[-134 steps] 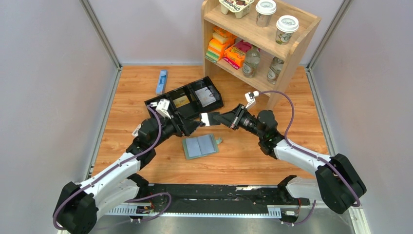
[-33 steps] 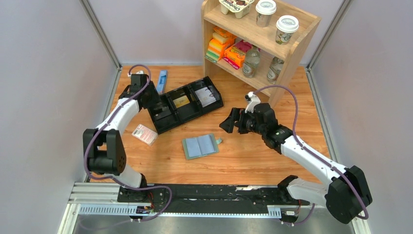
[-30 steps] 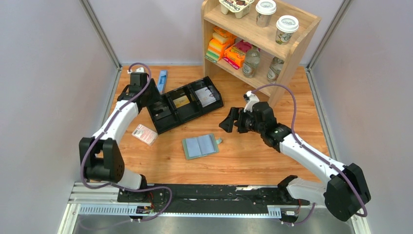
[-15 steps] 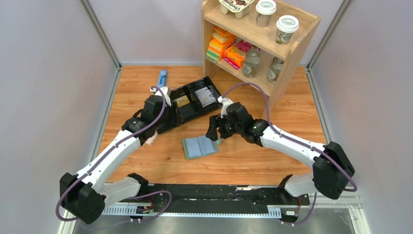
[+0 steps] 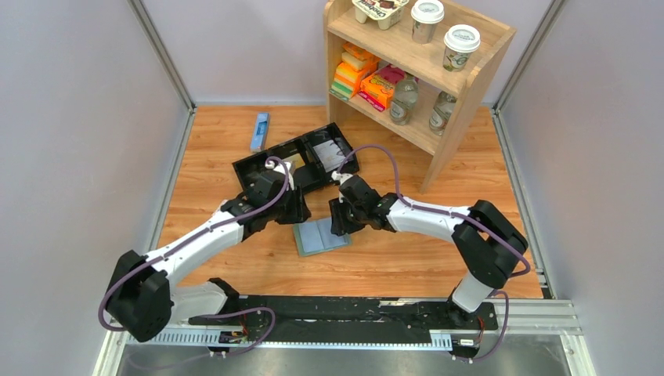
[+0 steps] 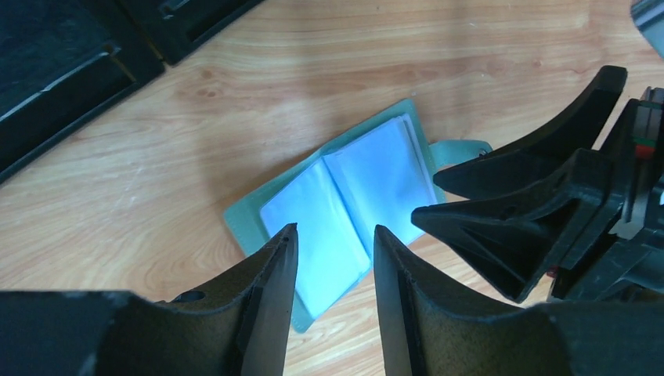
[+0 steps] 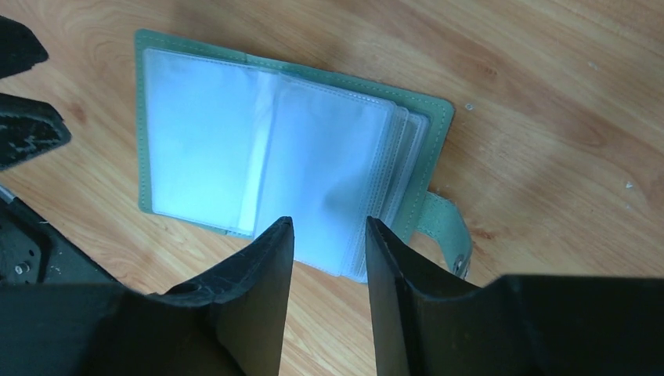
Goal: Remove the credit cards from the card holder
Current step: Remove the credit card from the card holder.
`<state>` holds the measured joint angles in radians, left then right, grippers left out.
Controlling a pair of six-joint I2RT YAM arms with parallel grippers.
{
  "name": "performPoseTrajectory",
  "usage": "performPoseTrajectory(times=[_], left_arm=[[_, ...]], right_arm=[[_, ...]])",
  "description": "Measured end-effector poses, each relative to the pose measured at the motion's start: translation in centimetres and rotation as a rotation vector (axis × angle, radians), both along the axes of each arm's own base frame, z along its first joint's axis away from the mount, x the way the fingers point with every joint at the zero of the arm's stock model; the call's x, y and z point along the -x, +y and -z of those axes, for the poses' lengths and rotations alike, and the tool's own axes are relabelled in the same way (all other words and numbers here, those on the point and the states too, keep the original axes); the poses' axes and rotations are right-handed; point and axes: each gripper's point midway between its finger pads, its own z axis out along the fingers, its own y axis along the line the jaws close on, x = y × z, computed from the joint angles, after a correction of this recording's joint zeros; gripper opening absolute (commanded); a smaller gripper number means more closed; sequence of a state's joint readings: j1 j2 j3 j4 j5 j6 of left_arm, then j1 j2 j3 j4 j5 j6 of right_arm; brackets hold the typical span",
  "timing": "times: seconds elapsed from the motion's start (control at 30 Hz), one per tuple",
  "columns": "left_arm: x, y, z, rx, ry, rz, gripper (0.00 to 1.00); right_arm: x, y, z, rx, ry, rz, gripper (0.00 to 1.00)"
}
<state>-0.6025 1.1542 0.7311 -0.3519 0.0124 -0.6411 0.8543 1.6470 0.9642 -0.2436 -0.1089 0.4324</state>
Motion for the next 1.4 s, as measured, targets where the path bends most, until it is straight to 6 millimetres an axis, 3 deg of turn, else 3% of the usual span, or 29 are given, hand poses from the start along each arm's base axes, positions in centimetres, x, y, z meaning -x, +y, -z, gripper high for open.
performPoseTrajectory(times=[0.27,0.6,1.0,1.4], left_arm=[[0.3,-2.0,4.0,-0.006,0.1,0.045,0.44],[2.2,-0.9,8.6,-0.077,0.223,0.038,0.39],[2.1,-1.0,8.7,-0.075,0.226,0.032,0.37],[2.1,-1.1,8.7,-0.072,0.224,0.032,0.36]], right_arm=[[0.1,-0.2,1.6,0.03,0.031,0.011,0.33],[0.1,-0.1,1.9,0.035,0.036,0.011,0.32],[0.3,0.5,1.8,0.014,0.054,-0.01,0.32],[1.2,2.6,0.5,-0.094,0.086,-0.077,0.32]])
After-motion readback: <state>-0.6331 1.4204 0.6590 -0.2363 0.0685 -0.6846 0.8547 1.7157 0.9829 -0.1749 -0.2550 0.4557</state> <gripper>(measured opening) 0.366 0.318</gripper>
